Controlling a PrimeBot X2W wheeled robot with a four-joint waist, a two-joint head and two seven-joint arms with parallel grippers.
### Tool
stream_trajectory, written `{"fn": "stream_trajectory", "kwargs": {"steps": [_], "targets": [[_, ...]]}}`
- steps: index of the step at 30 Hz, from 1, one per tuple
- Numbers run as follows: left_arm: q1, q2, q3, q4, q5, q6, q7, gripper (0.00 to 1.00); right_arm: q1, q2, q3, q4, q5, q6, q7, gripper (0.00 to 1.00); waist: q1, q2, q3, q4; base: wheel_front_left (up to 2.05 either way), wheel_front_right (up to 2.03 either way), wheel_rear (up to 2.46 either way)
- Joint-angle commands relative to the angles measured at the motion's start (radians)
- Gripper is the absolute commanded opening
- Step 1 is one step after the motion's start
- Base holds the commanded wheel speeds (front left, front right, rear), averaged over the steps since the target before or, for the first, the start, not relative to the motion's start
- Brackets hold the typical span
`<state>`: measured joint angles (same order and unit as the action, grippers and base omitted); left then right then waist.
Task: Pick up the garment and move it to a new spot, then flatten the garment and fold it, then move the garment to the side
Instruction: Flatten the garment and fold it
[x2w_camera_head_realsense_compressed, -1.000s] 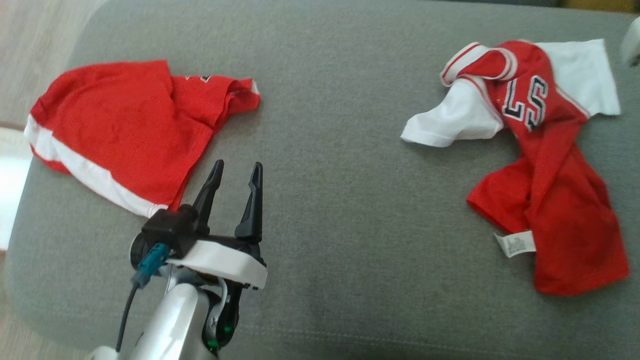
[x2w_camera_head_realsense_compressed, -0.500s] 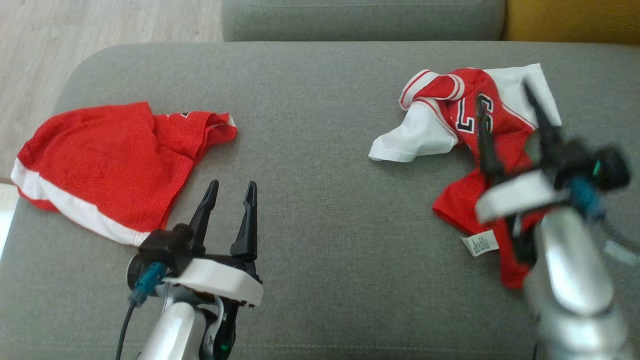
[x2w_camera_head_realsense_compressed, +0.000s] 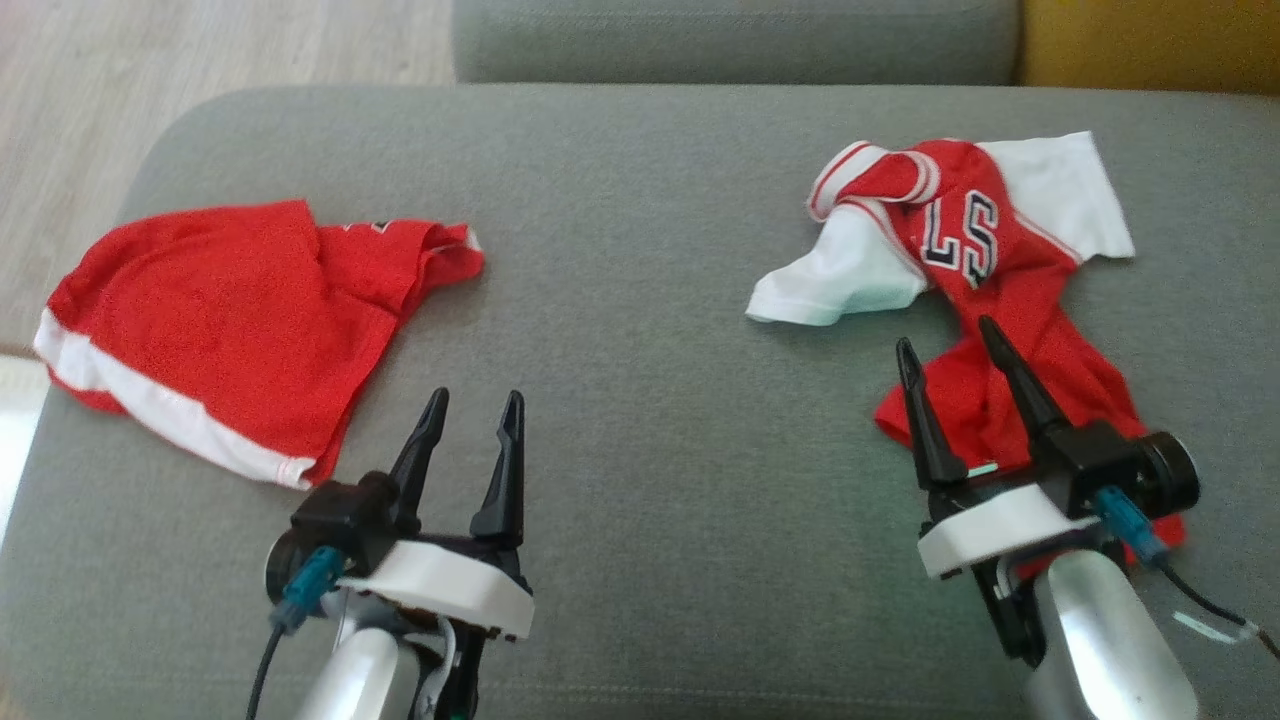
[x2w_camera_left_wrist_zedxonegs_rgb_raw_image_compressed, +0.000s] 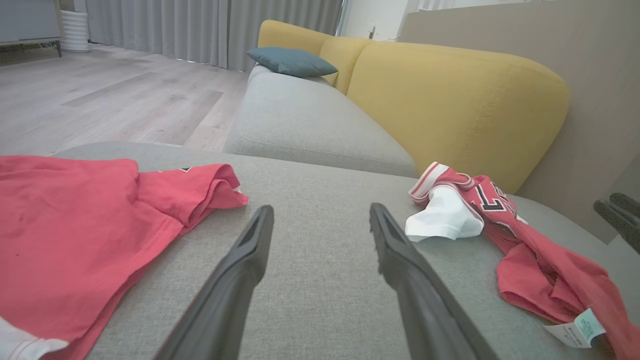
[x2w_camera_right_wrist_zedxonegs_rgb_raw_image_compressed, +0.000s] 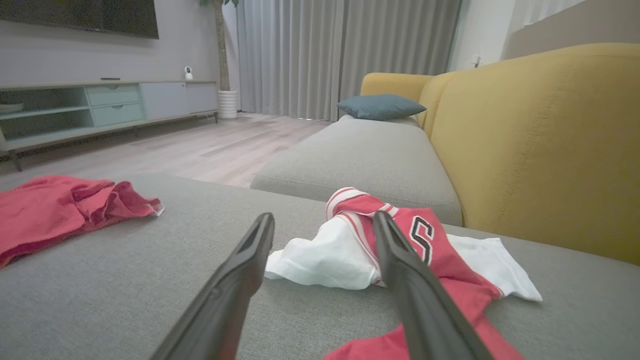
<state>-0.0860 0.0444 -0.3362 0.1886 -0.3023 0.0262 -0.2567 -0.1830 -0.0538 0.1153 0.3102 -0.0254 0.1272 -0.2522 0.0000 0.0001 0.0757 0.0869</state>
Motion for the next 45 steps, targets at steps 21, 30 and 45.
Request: {"fn": "stream_trajectory", "kwargs": {"steps": [21, 30, 45], "targets": [[-0.121, 0.006, -0.041, -0.034, -0.053, 0.019, -0.005, 1.0, -0.335, -0.008, -0.234, 0.376, -0.504, 0.003, 0.094, 1.0, 0.0, -0.0001, 0.194, 0.251, 0.0, 0.0, 0.0], [-0.131, 0.006, -0.044, -0.036, -0.052, 0.025, -0.005, 1.0, -0.423, -0.004, -0.322, 0.515, -0.547, 0.003, 0.082, 0.0, 0.0, -0.0001, 0.209, 0.252, 0.0, 0.0, 0.0], [-0.124, 0.006, -0.02, -0.016, -0.019, 0.014, -0.005, 1.0, -0.383, 0.003, 0.35, 0.278, 0.163, 0.003, -0.009, 0.0, 0.0, -0.0001, 0.136, 0.134, 0.0, 0.0, 0.0]]}}
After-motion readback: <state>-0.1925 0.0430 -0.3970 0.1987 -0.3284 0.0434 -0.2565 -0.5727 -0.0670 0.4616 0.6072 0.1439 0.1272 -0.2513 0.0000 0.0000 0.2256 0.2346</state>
